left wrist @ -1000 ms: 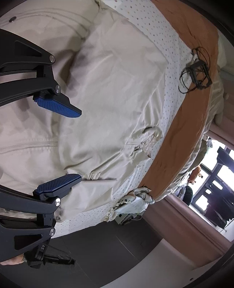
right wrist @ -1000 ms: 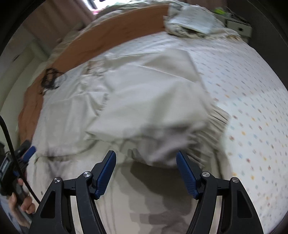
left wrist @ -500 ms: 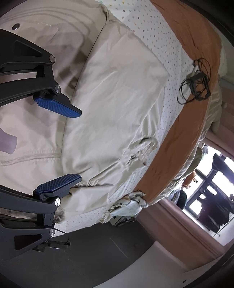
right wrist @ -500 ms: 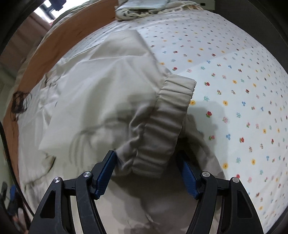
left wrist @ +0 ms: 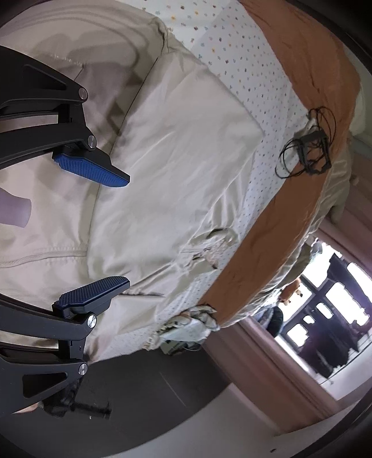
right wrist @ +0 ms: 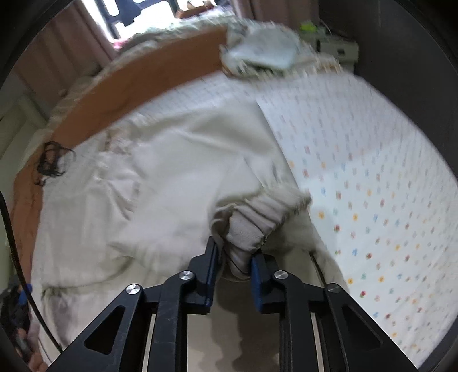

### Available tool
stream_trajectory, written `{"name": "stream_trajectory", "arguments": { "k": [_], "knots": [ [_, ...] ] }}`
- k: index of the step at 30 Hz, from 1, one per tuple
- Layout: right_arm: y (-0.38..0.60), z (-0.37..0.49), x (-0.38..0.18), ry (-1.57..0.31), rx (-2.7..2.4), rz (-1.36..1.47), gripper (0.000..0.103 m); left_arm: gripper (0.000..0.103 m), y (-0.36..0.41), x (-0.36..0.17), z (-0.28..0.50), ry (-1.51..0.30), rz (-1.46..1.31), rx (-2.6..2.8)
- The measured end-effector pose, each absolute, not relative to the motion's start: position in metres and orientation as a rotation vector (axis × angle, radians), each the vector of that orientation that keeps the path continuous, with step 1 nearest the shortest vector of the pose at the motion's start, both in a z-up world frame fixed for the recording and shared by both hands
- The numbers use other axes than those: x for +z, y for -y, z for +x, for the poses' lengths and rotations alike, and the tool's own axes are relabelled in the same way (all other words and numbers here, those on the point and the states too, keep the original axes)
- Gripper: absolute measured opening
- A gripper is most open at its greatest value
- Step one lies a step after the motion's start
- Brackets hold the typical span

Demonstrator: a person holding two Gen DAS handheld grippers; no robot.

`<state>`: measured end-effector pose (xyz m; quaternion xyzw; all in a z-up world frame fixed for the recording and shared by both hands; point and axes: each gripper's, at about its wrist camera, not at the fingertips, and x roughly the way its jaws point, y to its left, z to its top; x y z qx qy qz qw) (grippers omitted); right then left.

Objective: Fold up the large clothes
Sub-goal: 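Regrasp the laid sleeve cuff with the right tool and reposition it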

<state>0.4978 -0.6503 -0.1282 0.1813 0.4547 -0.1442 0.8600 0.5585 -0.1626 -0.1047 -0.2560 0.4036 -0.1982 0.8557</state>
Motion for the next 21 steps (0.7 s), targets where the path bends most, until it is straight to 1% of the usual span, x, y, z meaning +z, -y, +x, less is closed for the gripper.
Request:
{"name": "stream_trajectory", "arguments": {
  "k": [4,9,16,21],
  "knots": [
    [0.615,0.502,-0.078,-0.882,-0.282,0.283,0.016,0.066,0.148,-0.098,0.555,-0.826,-0.56,-0.42],
    [0.555,0.518,-0.035,-0.845,-0.266,0.145,0.012,0.066,0.126,-0.094,0.555,-0.802,-0.615,-0.396],
    [0.488,0.542,-0.016,-0.844,-0.238,0.032,0.009,0.066,0.092,-0.098,0.558,-0.799,-0.675,-0.334],
    [0.449,0.556,-0.021,-0.861,-0.214,-0.009,0.008,0.066,0.072,-0.105,0.562,-0.812,-0.72,-0.284]
  ]
}}
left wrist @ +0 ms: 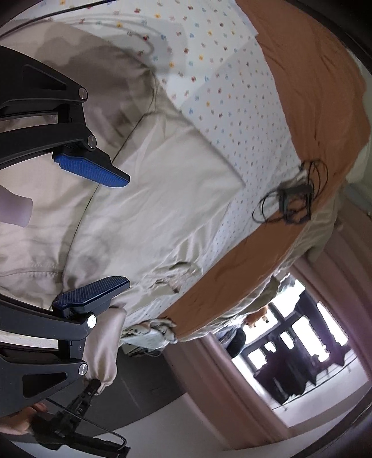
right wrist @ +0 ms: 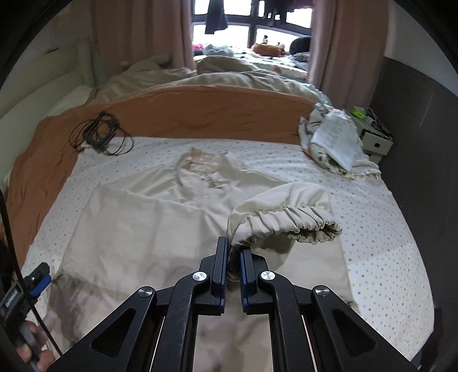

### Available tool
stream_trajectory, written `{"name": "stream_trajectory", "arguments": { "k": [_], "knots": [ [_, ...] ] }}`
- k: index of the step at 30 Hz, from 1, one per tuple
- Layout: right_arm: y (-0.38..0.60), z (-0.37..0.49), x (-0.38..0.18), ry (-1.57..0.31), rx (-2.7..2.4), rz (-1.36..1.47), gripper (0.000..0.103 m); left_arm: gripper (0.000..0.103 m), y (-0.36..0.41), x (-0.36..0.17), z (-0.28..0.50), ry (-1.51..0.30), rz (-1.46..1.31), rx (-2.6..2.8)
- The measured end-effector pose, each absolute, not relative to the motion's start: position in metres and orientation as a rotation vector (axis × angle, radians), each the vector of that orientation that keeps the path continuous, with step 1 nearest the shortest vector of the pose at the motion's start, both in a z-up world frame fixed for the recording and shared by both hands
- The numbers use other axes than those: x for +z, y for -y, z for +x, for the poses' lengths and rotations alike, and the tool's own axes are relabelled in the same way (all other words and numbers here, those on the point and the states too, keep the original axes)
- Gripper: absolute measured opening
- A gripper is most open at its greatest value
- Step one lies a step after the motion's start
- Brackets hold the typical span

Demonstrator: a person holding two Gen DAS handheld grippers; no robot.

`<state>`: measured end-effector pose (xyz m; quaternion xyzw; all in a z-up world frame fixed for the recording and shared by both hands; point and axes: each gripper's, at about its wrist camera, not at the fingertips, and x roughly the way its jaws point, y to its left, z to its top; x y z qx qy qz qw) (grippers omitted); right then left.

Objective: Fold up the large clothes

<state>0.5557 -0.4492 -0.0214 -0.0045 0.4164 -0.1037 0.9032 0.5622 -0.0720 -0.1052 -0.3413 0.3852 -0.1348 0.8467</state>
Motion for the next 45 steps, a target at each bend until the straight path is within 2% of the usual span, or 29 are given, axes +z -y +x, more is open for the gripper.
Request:
{"name": "stream_trajectory", "arguments": {
  "k": [8,10,11,13,14,20,27,35,41,42,45],
  "knots": [
    [0.395,0.574,-0.038,-0.88,-0.093,-0.025,0.007,0.066,0.051,-0.114,0.564,-0.819,-0.766,-0.242],
    [0.382,0.577,-0.045,-0.899,0.01,0.009,0.01,0.066,0.052,-0.116,0.565,-0.827,-0.767,-0.241],
    [0.377,0.577,-0.048,-0.899,0.048,0.017,0.016,0.066,0.053,-0.116,0.566,-0.831,-0.768,-0.242],
    [0.371,0.573,-0.05,-0.875,0.067,0.017,0.058,0.066,0.054,-0.118,0.566,-0.836,-0.778,-0.242],
    [0.37,0.57,-0.049,-0.857,0.067,0.015,0.063,0.066,0.055,-0.119,0.567,-0.837,-0.774,-0.241],
    [0.407,0.558,-0.055,-0.851,0.048,0.093,0.065,0.066,0.069,-0.116,0.568,-0.844,-0.707,-0.23],
    [0.493,0.525,-0.074,-0.864,-0.05,0.175,0.065,0.066,0.101,-0.107,0.562,-0.832,-0.577,-0.275],
    [0.587,0.448,-0.073,-0.841,-0.143,0.315,0.066,0.066,0.125,-0.094,0.529,-0.795,-0.454,-0.319],
    [0.627,0.393,-0.069,-0.796,-0.191,0.364,0.089,0.066,0.11,-0.085,0.497,-0.806,-0.459,-0.291],
    [0.632,0.384,-0.07,-0.795,-0.193,0.378,0.093,0.069,0.106,-0.081,0.491,-0.803,-0.461,-0.291],
    [0.642,0.368,-0.072,-0.799,-0.194,0.414,0.1,0.088,0.099,-0.069,0.474,-0.789,-0.432,-0.249]
  ]
}}
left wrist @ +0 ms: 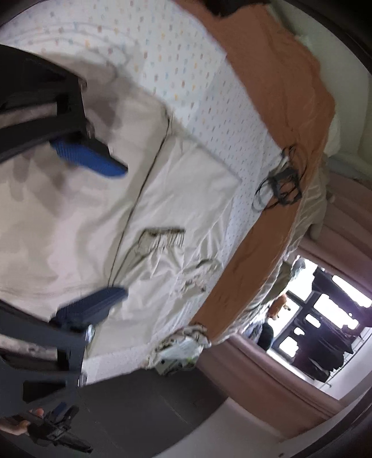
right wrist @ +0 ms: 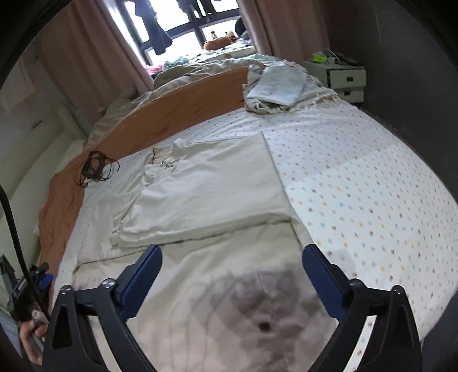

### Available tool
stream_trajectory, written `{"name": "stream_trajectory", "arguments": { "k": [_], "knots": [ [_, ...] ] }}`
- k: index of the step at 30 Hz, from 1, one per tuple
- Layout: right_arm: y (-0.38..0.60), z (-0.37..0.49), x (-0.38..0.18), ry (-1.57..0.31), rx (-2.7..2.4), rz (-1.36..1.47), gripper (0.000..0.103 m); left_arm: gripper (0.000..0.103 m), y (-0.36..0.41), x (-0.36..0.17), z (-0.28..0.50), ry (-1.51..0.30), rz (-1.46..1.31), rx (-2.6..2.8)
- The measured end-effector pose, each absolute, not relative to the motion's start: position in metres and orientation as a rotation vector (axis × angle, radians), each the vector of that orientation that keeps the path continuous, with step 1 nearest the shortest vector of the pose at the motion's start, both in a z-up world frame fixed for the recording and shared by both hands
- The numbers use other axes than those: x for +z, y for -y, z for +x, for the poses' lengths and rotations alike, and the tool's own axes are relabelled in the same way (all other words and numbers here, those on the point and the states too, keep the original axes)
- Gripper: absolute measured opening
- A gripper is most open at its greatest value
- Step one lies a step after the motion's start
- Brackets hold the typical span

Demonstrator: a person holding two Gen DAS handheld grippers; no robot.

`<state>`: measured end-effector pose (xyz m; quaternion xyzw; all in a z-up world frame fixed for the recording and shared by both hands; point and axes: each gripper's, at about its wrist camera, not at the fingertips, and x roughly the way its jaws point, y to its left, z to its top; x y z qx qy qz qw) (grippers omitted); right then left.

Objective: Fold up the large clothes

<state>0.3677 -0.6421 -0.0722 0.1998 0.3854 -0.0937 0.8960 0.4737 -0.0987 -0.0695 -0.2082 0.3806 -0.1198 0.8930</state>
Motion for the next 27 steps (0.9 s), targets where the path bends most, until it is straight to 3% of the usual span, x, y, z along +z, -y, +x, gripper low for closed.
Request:
{"name": "stream_trajectory", "arguments": {
  "k": [17,21,27],
  "knots": [
    [0.672,0.28,-0.113,-0.791,-0.246,0.483,0.099,0.091,0.025,-0.056,0.411,-0.76,-0.395,-0.2],
    [0.68,0.263,-0.135,-0.824,-0.269,0.492,0.084,0.089,0.011,-0.07,0.403,-0.794,-0.384,-0.169],
    [0.688,0.239,-0.177,-0.869,-0.285,0.53,0.078,0.085,-0.008,-0.099,0.391,-0.851,-0.359,-0.134]
  ]
}}
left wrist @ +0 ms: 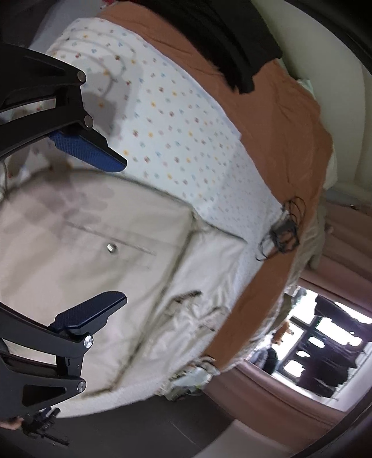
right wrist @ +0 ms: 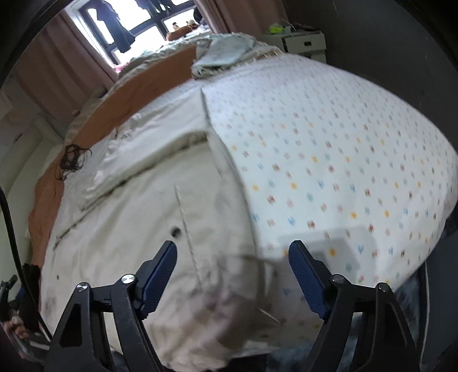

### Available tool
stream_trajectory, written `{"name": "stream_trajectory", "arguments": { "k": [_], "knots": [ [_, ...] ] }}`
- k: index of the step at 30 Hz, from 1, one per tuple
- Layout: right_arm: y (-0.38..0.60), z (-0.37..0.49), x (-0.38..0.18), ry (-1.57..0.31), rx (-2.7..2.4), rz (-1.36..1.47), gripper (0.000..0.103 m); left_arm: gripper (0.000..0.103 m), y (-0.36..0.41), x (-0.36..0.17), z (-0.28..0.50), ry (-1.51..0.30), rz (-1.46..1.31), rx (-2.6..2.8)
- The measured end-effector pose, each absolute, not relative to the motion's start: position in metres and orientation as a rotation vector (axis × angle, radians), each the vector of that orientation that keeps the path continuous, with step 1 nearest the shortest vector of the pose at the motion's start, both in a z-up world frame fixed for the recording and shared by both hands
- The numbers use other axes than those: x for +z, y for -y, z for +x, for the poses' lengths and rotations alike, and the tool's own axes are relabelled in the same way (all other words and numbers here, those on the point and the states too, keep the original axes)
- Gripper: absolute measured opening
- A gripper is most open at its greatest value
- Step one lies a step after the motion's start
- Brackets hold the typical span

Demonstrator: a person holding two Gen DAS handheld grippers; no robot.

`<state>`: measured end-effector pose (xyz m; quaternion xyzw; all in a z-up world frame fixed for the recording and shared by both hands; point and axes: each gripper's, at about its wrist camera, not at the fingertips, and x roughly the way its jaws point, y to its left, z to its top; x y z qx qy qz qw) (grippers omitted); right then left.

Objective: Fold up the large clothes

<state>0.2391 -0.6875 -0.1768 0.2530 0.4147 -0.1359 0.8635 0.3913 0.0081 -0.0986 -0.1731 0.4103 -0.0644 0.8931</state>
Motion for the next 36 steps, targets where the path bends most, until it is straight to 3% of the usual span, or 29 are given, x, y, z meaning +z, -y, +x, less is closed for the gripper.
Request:
{"name": "stream_trajectory", "arguments": {
  "k": [8,12,21,24,31,36],
  "knots": [
    [0.685,0.227,-0.208,-0.907,-0.202,0.612,0.076,0.081,-0.036,-0.145,0.376,-0.938,-0.437,-0.135],
    [0.682,0.223,-0.222,-0.942,-0.132,0.645,0.071,0.072,-0.039,-0.167,0.371,-0.997,-0.48,-0.174],
    [0.678,0.209,-0.236,-0.905,0.019,0.775,0.07,0.069,-0.038,-0.198,0.373,-1.048,-0.551,-0.221],
    [0.678,0.214,-0.239,-0.886,0.042,0.806,0.07,0.057,-0.036,-0.204,0.384,-1.066,-0.599,-0.266],
    [0.684,0.238,-0.246,-0.827,0.065,0.902,0.065,0.053,-0.032,-0.214,0.403,-1.068,-0.719,-0.344],
    [0.68,0.245,-0.249,-0.826,0.095,0.932,0.063,0.039,-0.032,-0.219,0.392,-1.096,-0.749,-0.377]
  ]
}}
